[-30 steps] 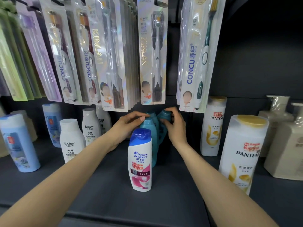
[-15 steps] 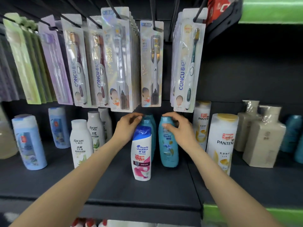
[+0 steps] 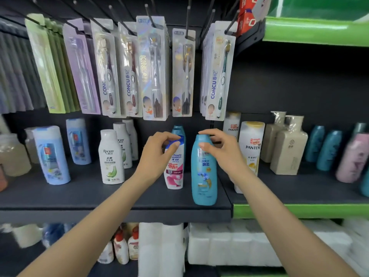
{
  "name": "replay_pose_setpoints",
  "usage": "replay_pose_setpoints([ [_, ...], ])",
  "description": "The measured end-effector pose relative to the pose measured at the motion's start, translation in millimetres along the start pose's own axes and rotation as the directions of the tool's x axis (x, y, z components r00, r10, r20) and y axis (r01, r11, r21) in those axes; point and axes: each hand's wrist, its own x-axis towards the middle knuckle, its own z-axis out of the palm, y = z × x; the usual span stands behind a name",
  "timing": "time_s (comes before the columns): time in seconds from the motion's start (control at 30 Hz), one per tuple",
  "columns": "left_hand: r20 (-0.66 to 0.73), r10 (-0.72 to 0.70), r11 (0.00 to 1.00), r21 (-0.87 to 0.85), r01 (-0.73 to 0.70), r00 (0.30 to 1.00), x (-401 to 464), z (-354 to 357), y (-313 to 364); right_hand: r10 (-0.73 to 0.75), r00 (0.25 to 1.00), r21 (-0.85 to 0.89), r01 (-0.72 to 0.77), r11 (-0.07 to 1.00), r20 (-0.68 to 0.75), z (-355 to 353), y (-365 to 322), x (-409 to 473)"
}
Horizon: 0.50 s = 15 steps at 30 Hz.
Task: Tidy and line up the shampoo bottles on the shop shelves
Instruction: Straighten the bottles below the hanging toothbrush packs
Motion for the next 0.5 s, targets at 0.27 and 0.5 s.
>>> replay_pose_setpoints([
  [0.27, 0.350, -0.072, 0.966, -0.208, 0.152, 0.934, -40, -17, 23, 0.142, 0.989, 0.390, -0.120, 0.913, -0.029, 16, -19, -39],
  [0.5, 0.444, -0.074, 0.964, -0.197, 0.177, 0.893, -70, -34, 18, 0.212, 0.977, 0.543, -0.169, 0.823, -0.017, 22, -20, -62],
])
